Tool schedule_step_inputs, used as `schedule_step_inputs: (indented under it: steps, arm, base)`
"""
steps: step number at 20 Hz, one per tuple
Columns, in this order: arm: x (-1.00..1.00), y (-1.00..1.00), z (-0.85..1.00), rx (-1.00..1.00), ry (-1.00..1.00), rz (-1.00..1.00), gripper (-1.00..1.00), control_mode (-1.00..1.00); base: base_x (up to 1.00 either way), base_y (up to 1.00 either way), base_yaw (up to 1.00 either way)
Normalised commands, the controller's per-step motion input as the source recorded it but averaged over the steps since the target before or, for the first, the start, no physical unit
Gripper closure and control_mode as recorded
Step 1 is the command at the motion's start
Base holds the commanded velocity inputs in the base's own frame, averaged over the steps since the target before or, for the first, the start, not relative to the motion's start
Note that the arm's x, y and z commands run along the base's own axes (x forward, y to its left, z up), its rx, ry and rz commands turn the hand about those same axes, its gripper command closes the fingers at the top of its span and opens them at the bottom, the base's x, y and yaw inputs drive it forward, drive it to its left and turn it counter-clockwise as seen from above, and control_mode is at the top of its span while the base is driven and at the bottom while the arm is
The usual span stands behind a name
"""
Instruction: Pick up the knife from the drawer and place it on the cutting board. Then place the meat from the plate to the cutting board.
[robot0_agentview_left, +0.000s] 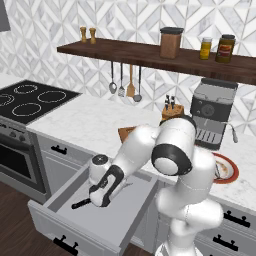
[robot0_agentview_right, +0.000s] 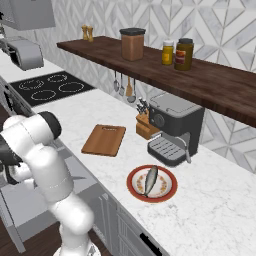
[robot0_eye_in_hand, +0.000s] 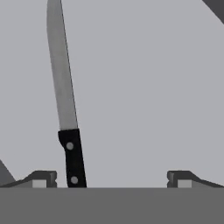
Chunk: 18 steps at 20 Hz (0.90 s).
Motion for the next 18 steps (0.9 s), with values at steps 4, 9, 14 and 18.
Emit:
schedule_step_inputs:
  steps: [4,9,14,18]
  arm:
    - [0.31,0.22,-0.21,-0.04,0.03,-0.12,-1.00,-1.00]
    - [0.07,0.37,0.01,0.00,0.00,-0.07,-1.00,-1.00]
    - [0.00,0.29,0.00,-0.04,0.03,-0.12,-1.00,-1.00]
    - [0.00,0.32,0.00,-0.07,0.00,-0.15,-1.00,-1.00]
  base:
    - [0.00,0.00,0.00]
    - [0.00,0.00,0.00]
    - [0.00,0.00,0.00]
    - [0.00,0.00,0.00]
